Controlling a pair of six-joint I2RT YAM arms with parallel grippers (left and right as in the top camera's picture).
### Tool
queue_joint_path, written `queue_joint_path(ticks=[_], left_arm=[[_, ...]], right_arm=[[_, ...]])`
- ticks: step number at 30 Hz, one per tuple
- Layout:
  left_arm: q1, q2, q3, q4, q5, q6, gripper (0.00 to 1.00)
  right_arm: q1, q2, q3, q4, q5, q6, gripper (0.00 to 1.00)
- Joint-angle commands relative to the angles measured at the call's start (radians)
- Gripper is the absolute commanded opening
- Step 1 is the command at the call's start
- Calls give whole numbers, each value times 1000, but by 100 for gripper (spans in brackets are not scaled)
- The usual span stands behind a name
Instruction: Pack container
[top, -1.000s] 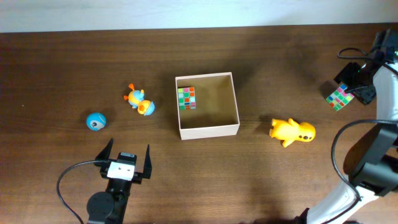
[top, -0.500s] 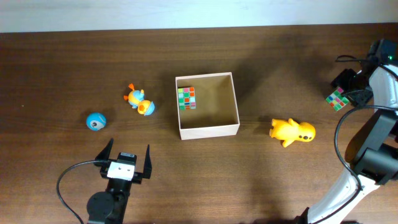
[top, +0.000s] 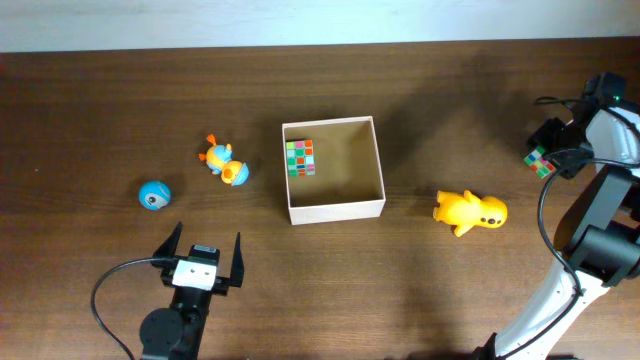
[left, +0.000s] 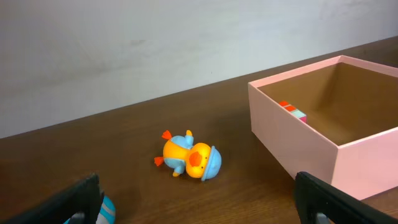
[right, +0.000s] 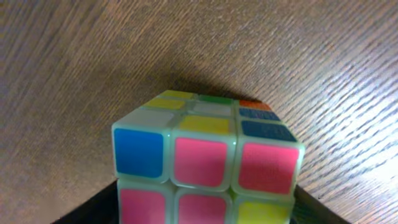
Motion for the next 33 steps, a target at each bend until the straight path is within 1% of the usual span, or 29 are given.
queue_joint_path(ticks=[1,2,3,13,20,24,31,33], left_arm=[[6,-5,-2,-8,0,16,99],[6,-5,-2,-8,0,16,99],[6,-5,-2,-8,0,16,99],[6,-5,-2,-8,0,16,99],[6,-5,-2,-8,0,16,99],[6,-5,-2,-8,0,16,99],[6,-5,-2,-8,0,16,99],[6,-5,-2,-8,0,16,99]], right_arm=[[-8,5,-5,4,-13,4,61],[-8,5,-5,4,-13,4,58],[-8,5,-5,4,-13,4,57],[-8,5,-5,2,-18,0,57],[-7,2,10,-7,-104,-31,57],[-7,1,48,-28,-193,-84,58],[2,-5,145,-71,-430,-219,59],[12,-5,177,-92,-470,-251,58]])
